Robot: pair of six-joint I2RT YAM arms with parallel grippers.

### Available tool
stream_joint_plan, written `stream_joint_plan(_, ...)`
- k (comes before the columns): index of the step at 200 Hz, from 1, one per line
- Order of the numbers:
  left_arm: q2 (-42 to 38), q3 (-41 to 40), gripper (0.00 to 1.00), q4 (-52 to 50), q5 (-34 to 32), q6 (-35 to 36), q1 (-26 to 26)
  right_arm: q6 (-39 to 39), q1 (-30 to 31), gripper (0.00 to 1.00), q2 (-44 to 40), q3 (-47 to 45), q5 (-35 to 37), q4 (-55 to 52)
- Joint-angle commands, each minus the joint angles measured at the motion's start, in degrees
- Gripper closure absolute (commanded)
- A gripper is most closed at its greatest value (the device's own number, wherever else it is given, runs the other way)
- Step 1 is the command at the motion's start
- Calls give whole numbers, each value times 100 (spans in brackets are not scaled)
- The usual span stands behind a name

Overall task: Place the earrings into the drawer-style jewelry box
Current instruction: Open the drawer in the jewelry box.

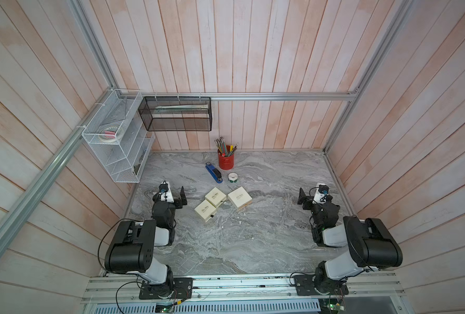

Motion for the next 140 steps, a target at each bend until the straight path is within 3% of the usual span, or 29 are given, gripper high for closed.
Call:
stream_joint_plan(1, 58, -21, 0, 89, 71, 13, -21, -3, -16, 2, 47, -26, -37, 162)
stream_joint_plan(140, 46, -27, 0, 94, 77, 15, -22, 33, -16, 2, 46, 0, 73, 120)
